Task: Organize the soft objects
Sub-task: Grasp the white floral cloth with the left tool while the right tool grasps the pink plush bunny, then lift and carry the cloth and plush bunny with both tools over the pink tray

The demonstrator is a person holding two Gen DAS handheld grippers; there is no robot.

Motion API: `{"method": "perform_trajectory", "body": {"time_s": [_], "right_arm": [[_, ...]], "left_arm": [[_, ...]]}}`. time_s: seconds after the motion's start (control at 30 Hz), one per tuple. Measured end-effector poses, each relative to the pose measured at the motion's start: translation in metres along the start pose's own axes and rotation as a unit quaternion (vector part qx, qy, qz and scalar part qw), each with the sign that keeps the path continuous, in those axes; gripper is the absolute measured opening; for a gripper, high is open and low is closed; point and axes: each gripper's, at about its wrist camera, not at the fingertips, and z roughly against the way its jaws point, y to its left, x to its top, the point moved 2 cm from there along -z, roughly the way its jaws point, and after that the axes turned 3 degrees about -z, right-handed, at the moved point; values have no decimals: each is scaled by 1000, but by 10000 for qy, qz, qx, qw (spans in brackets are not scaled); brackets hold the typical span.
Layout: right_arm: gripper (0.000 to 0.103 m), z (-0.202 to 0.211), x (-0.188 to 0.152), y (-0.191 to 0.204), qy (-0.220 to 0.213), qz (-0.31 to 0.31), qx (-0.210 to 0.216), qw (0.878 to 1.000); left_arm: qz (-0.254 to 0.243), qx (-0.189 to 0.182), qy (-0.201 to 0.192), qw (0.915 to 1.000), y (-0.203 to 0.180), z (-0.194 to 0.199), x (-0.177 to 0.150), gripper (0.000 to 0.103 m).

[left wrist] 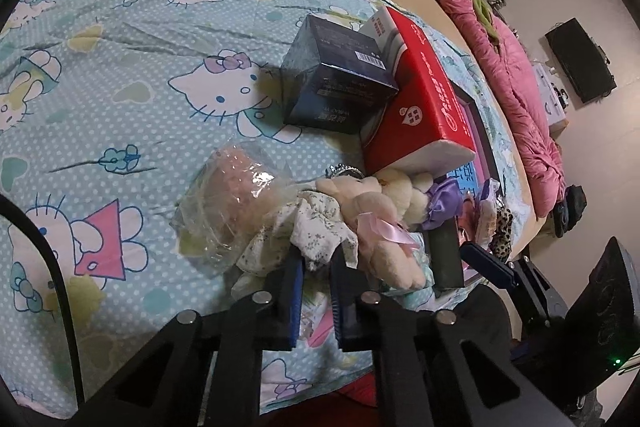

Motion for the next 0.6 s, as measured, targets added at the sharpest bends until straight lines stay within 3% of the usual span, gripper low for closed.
{"method": "perform_trajectory", "body": {"time_s": [0.43, 0.6], "right_arm": [[76, -30, 8, 12, -14, 588, -118, 9982], [53, -40, 11, 13, 6, 663, -21, 9978]], "left_arm": [[-36, -62, -40, 10000, 4, 2, -1, 9], [-54, -47, -52, 10000, 6, 2, 0, 9]]}}
